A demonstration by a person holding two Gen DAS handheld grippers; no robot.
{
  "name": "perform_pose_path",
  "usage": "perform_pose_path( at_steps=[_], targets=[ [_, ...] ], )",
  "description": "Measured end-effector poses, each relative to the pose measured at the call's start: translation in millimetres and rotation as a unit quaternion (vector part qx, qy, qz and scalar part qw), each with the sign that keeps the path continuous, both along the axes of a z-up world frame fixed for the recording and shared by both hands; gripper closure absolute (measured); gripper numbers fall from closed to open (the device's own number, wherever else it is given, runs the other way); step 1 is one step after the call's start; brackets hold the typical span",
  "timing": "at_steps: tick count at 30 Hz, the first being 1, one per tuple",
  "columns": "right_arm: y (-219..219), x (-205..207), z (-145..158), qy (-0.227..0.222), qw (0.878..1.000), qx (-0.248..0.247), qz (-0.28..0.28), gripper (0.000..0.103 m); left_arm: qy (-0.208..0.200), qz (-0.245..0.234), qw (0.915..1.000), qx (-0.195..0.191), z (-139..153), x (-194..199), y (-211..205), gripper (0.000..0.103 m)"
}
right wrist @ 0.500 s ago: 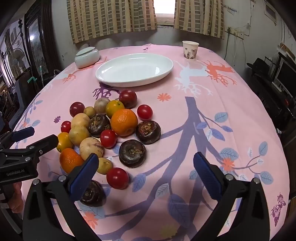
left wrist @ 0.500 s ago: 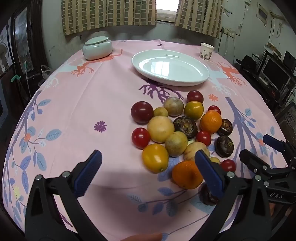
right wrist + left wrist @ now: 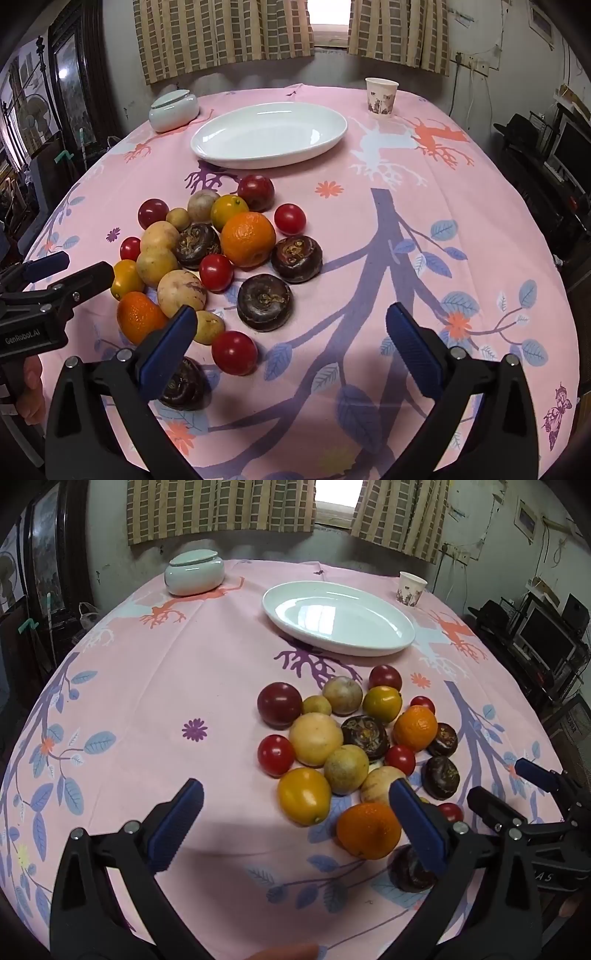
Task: Organize fruits
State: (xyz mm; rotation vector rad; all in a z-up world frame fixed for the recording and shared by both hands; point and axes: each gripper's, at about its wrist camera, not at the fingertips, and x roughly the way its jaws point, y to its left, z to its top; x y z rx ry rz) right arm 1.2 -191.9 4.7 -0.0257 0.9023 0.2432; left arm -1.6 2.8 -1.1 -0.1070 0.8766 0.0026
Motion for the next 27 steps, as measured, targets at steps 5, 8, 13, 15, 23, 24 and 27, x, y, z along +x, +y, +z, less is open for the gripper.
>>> perform_pose_path(
  at_steps=[5, 8, 13, 15, 23, 24, 27],
  targets=[
    [-4.2, 2.3, 8.2, 0.001, 1.0, 0.0, 0.0, 0.001, -0.001, 0.007, 0.9998, 0.018, -1.3, 0.2, -1.1, 0.002],
    [-0.6, -0.5, -0.9, 0.001, 1.0, 0.001, 0.002, 0.001, -0.003, 0.004, 0.9998, 0.021, -0.2, -1.2, -1.9, 0.002],
    [1.3, -0.3, -1.9, 0.001, 1.0, 0.001, 0.003, 0.001, -0.008, 0.005, 0.9996, 0.027, 2.3, -2.7, -3.0, 0.002],
    [1.8, -0.4, -3.2, 0.001, 1.0, 0.002, 0.004, 0.001, -0.008, 0.004, 0.9996, 0.025, 2.5, -2.3, -2.9, 0.002],
    [0.7, -0.3, 0.1, 0.004, 1.0, 0.004, 0.005, 0.001, -0.001, -0.012, 0.9999, 0.011, -0.9, -2.2, -6.1, 0.002],
    [0.9, -0.3, 0.1, 0.005, 1.0, 0.003, 0.005, 0.001, 0.0, -0.01, 0.9999, 0.009, -1.5, -2.0, -5.4, 0.002],
    [1.1, -0.6, 0.2, 0.005, 1.0, 0.003, 0.005, 0.001, 0.003, -0.006, 0.9999, 0.009, -3.1, -1.7, -4.1, 0.002]
  ],
)
